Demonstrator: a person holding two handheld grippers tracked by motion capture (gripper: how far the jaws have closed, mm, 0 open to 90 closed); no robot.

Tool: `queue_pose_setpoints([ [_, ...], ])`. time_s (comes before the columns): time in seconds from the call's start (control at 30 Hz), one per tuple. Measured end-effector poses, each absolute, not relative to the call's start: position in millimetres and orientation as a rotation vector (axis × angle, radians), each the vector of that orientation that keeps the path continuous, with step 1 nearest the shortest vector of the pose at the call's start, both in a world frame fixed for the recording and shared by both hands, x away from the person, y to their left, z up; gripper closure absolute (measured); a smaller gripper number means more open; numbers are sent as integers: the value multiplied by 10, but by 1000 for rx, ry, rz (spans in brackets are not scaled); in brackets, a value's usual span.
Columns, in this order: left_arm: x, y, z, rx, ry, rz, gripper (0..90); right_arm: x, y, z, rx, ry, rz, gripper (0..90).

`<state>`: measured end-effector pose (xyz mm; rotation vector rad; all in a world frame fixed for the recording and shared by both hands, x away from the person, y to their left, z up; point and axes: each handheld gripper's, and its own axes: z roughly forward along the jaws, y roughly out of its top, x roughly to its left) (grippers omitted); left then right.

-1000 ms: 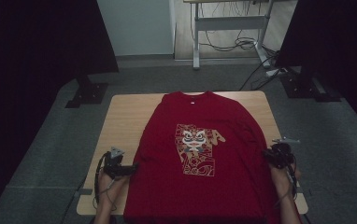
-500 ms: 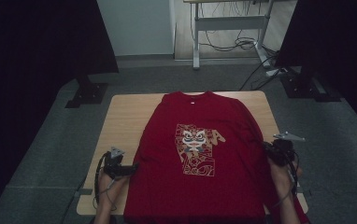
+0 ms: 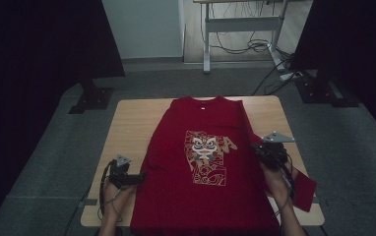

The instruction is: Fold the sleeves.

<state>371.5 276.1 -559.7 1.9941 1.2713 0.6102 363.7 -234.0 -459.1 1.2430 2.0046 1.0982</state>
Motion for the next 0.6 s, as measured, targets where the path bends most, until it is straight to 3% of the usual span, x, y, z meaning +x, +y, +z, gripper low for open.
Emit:
queue_pose_setpoints([
  [0.6, 3721, 2758, -5597, 1995, 1269, 608, 103, 3751, -1535, -4727, 1095, 2214, 1179, 855],
])
